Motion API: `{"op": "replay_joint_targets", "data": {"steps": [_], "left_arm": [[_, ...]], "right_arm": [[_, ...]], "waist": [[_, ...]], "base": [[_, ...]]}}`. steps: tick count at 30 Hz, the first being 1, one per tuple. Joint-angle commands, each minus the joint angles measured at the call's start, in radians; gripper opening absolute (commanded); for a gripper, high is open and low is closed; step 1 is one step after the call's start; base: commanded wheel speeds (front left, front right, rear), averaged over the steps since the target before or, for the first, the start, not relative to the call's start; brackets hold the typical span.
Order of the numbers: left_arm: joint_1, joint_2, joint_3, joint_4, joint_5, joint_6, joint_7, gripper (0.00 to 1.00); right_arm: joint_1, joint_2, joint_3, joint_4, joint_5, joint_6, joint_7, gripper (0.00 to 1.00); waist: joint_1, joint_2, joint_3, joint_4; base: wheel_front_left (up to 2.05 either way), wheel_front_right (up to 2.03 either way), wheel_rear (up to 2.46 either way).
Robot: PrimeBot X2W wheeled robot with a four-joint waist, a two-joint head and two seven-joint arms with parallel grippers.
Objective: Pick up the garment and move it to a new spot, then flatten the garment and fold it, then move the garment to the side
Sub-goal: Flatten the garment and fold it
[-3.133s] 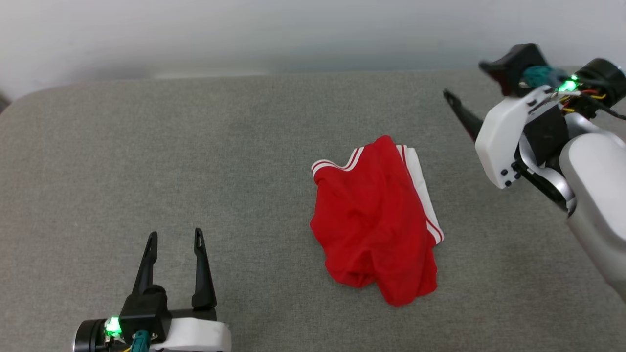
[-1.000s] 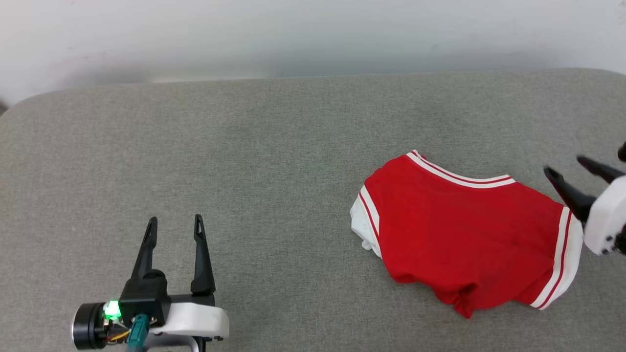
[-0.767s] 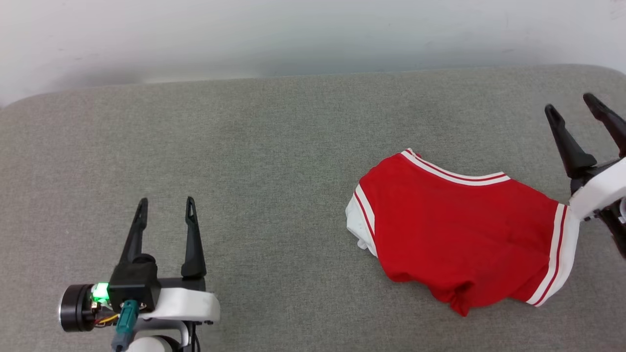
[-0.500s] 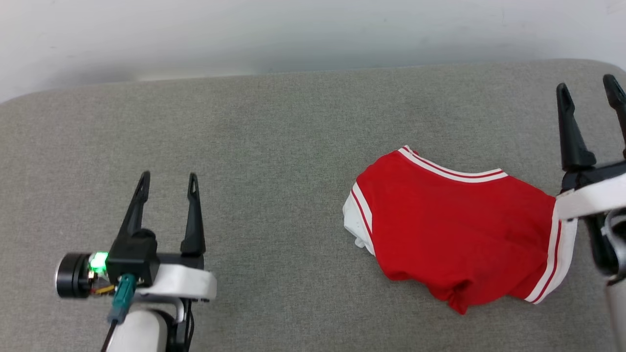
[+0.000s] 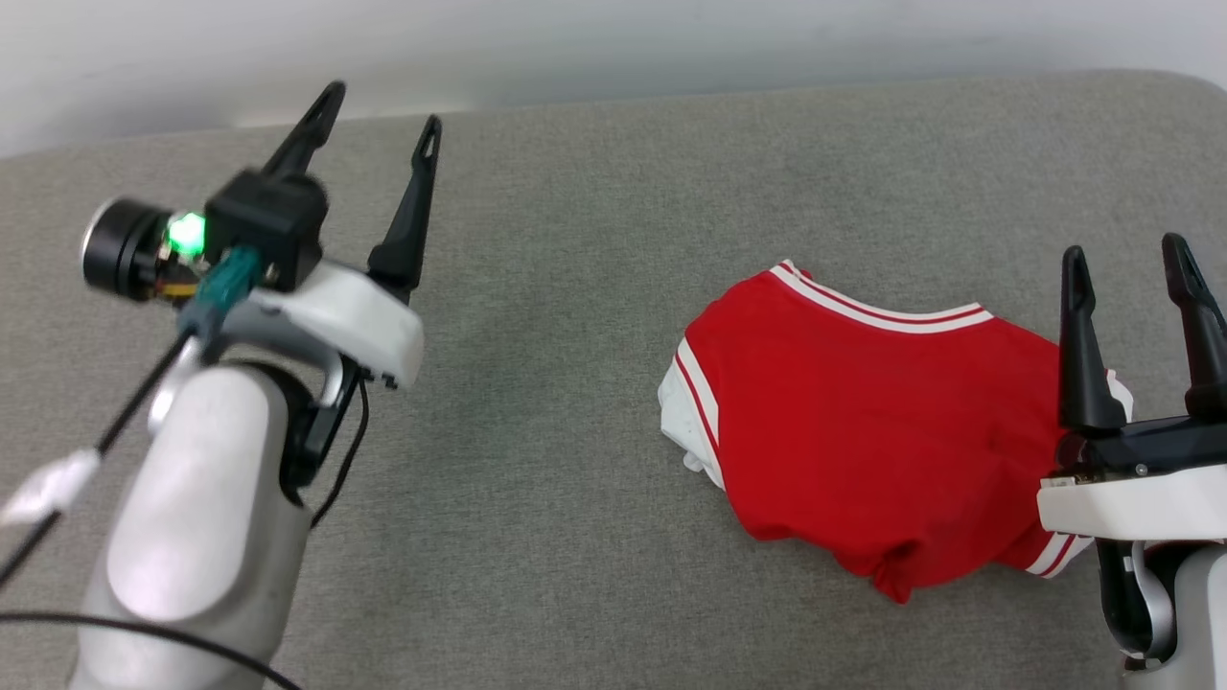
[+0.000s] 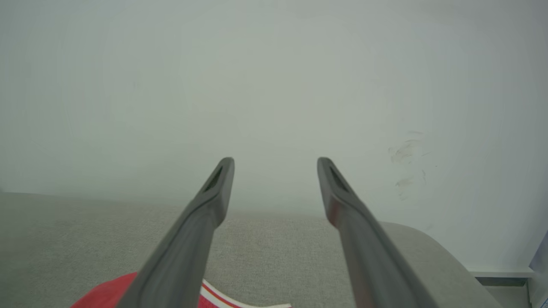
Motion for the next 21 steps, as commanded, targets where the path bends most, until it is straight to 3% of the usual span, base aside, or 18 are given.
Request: {"op": "replay_joint_targets", "data": {"steps": [1,4,12,13,21], "left_arm": [[-0.03,0.013,-0.016,0.002,-0.012,-0.007,0.03,1.0],[-0.119,0.064,-0.114,0.008,-0.065,-0.011,0.149,1.0],[-0.353,0.234,-0.515,-0.013,-0.336,-0.012,0.475,1.0],[-0.438,0.274,-0.649,-0.035,-0.453,-0.012,0.58,1.0],[-0.653,0.312,-0.961,-0.088,-0.699,-0.012,0.784,1.0]], "right_arm": [[0.003,0.011,-0.004,-0.013,-0.001,-0.001,-0.002,1.0],[-0.007,0.018,-0.004,-0.031,-0.006,-0.001,-0.002,1.0],[-0.029,0.027,0.013,-0.049,-0.03,-0.001,-0.002,1.0],[-0.038,0.03,0.017,-0.052,-0.035,-0.001,-0.002,1.0],[-0.066,0.041,0.026,-0.059,-0.041,-0.001,-0.002,1.0]], "waist": [[0.0,0.0,0.011,-0.009],[0.0,0.0,0.031,-0.024],[0.0,0.0,0.084,-0.072],[0.0,0.0,0.105,-0.089],[0.0,0.0,0.173,-0.133]], "base": [[0.0,0.0,0.0],[0.0,0.0,0.0],[0.0,0.0,0.0],[0.0,0.0,0.0],[0.0,0.0,0.0]]}}
